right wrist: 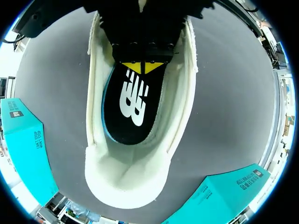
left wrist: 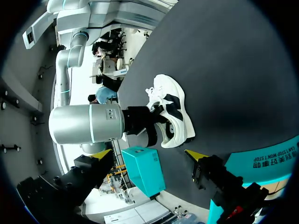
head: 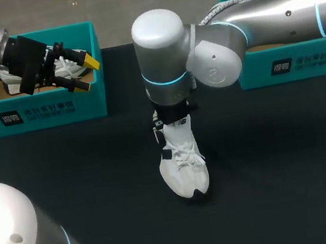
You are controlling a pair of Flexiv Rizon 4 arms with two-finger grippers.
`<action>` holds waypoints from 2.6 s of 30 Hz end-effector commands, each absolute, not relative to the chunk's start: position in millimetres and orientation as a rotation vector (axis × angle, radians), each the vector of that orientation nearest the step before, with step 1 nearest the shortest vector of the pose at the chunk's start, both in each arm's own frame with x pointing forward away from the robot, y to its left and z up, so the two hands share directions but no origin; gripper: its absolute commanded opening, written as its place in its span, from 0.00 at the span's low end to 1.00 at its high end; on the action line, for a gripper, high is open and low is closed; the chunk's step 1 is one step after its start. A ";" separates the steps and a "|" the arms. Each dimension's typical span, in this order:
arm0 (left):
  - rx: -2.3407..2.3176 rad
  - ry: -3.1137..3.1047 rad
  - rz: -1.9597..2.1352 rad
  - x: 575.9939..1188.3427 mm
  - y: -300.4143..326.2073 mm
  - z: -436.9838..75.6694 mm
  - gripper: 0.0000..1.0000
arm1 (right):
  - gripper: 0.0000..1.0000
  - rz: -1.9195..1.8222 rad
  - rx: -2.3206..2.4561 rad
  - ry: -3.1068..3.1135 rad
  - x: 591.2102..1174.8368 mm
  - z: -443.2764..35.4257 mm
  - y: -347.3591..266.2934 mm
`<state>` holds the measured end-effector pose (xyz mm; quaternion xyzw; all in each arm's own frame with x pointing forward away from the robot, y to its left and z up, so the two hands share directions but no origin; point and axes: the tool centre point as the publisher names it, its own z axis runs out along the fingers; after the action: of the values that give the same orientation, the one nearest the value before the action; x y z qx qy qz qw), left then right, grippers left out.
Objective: Take the shoe out of the shoebox, open the shoe tongue, remove and reinsert the insole, then place the shoe into the shoebox
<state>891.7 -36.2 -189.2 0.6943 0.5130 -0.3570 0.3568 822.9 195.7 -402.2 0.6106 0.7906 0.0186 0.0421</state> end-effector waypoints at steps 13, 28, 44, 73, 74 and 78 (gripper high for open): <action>1.796 1.327 -0.918 890.9 -36.1 -188.5 1.00 | 0.00 0.120 1.718 2.267 853.2 -375.9 194.5; 1.796 1.327 -0.918 890.9 -36.1 -188.5 1.00 | 0.00 0.076 1.646 2.300 847.9 -404.8 205.2; 1.796 1.327 -0.918 890.9 -36.1 -188.5 1.00 | 0.00 0.095 1.569 2.234 866.0 -371.6 190.1; 1.796 1.327 -0.918 890.9 -36.1 -188.5 1.00 | 0.00 0.045 1.595 2.295 862.6 -410.9 190.6; 1.796 1.327 -0.918 890.9 -36.1 -188.5 1.00 | 0.00 0.067 1.611 2.302 861.5 -411.2 191.7; 1.796 1.327 -0.918 890.9 -36.1 -188.5 1.00 | 0.00 0.088 1.617 2.313 860.3 -408.3 198.3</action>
<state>891.7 -36.2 -189.2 0.6944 0.5129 -0.3570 0.3568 860.6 198.7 -405.3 0.5644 0.8089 0.0247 0.1627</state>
